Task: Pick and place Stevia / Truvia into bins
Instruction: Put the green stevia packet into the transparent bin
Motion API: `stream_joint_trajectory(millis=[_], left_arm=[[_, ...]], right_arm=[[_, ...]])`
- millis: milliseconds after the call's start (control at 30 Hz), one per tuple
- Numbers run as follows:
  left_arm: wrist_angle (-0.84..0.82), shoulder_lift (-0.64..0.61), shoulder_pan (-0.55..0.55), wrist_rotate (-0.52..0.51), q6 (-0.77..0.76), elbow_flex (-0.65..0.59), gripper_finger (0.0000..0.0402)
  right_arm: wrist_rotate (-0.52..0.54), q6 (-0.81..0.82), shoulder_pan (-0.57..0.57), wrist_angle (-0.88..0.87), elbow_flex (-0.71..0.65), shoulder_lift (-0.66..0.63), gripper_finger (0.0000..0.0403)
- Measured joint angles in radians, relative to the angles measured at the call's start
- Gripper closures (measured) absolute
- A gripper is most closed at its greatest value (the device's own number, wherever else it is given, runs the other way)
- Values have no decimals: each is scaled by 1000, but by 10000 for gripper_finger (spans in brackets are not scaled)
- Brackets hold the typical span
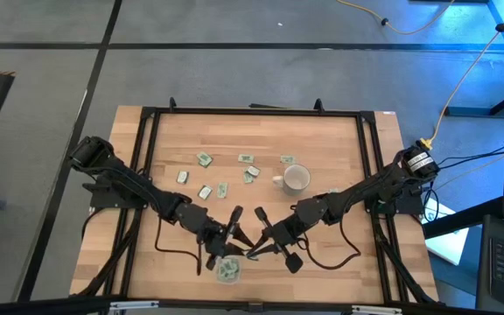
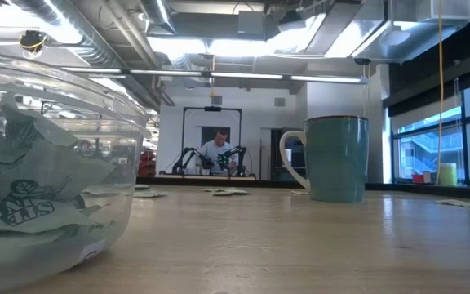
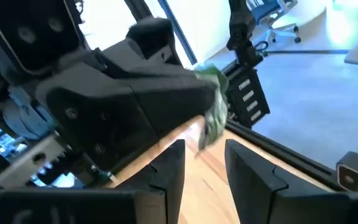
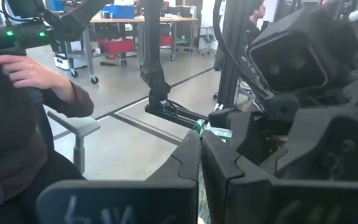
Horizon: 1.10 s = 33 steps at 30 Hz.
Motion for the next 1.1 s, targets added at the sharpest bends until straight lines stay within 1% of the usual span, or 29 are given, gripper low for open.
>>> stream_joint_trajectory(millis=[100,233,300,700,833,1100], left_arm=[[14,0,0,13,8,0,295],[14,0,0,97,9,0,299],[14,0,0,119,8,0,300],[22,0,17,106,9,0,304],[22,0,17,111,7,0,322],[22,0,17,111,8,0,377]], right_arm=[[0,-2,-1,0,0,0,397],[0,-24,-2,-2,0,0,397],[1,-27,-2,-2,0,0,397],[1,-27,-2,-10,0,-1,397],[2,-26,-2,-14,0,-1,397],[3,-25,-2,-21,0,-1,397]])
